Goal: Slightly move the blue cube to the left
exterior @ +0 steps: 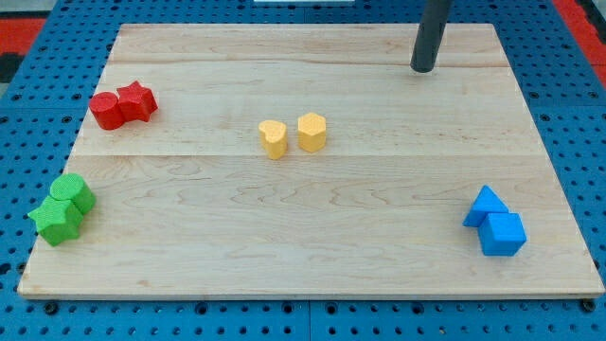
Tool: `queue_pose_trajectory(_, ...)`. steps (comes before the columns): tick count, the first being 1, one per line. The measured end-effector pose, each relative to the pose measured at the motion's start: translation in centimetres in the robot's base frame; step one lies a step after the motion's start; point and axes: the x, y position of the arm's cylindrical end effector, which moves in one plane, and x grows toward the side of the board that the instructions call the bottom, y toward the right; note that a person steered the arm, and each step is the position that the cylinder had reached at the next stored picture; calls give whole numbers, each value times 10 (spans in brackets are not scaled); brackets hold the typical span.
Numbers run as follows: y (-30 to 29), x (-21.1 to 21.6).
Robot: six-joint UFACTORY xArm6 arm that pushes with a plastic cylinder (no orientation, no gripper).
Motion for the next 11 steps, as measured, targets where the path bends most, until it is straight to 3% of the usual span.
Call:
queue_pose_trajectory(2, 116, 55)
queue_pose_trajectory(3, 118, 159)
queue_pose_trajectory(4, 121, 230)
queue_pose_trajectory(5, 110, 264)
queue_pose_trajectory(11, 76, 270)
